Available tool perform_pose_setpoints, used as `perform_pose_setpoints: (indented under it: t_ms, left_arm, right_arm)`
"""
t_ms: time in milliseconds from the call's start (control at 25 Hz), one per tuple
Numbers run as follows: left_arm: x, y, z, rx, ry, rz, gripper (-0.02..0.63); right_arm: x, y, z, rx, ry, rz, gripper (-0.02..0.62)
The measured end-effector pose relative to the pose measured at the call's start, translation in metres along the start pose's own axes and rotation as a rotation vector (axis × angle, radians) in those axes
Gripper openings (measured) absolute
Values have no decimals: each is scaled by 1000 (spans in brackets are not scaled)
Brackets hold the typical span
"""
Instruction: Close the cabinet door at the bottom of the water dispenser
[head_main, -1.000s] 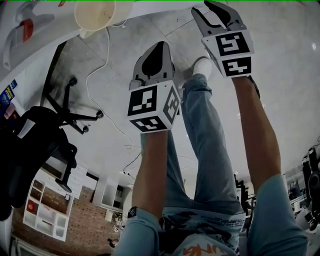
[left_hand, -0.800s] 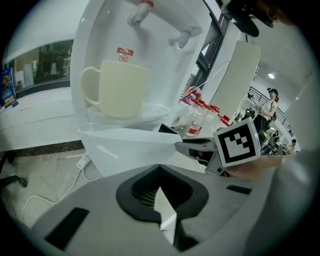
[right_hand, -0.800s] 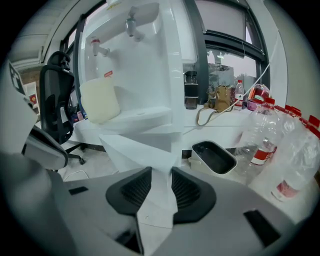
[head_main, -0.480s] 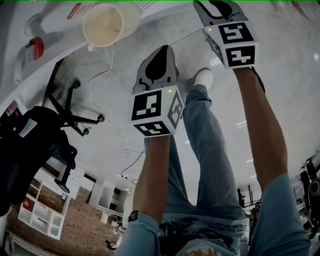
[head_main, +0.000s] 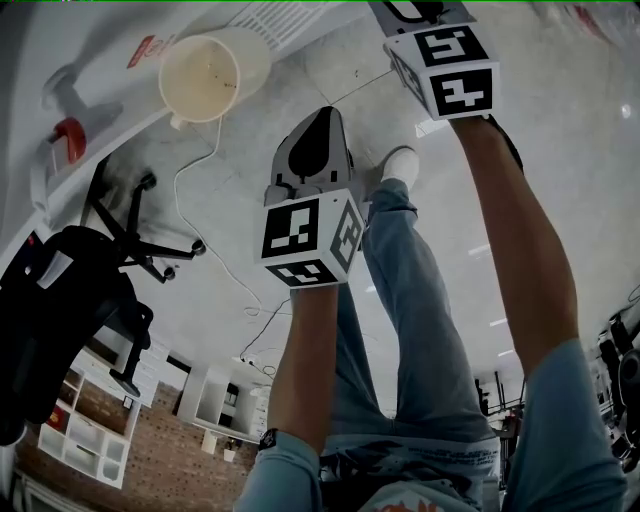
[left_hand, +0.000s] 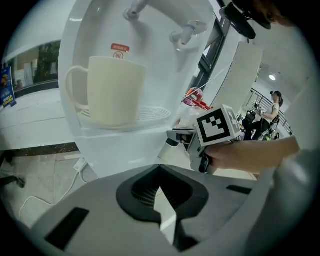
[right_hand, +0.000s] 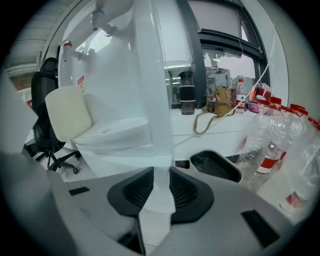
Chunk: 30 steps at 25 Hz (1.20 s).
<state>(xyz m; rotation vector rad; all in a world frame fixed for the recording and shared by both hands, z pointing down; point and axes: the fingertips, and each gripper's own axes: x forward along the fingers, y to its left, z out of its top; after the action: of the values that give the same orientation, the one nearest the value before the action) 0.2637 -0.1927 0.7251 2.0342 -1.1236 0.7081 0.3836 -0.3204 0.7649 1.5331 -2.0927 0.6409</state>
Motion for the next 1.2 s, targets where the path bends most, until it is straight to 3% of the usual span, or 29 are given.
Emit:
perform_pose_setpoints:
  t_ms: [80, 160, 560, 960, 1200]
  left_arm:
    - [-2, 2, 2, 0, -3, 6, 8]
    - [-4, 4, 3, -2, -4, 12, 8]
    - [-12, 5, 4, -9, -22, 24, 8]
    - [-34, -13, 9, 22, -58, -20, 8]
    - [-70, -13, 13, 47, -126, -10, 8]
  right_arm:
    - [4, -4, 2, 17, -1, -18, 97]
    - [5, -7, 0, 27, 13, -37, 29]
    - [0, 7, -11, 32, 41, 1, 29]
    - [-68, 13, -25, 74, 37, -37, 29]
    - [-109, 53, -20, 61, -6, 27, 29]
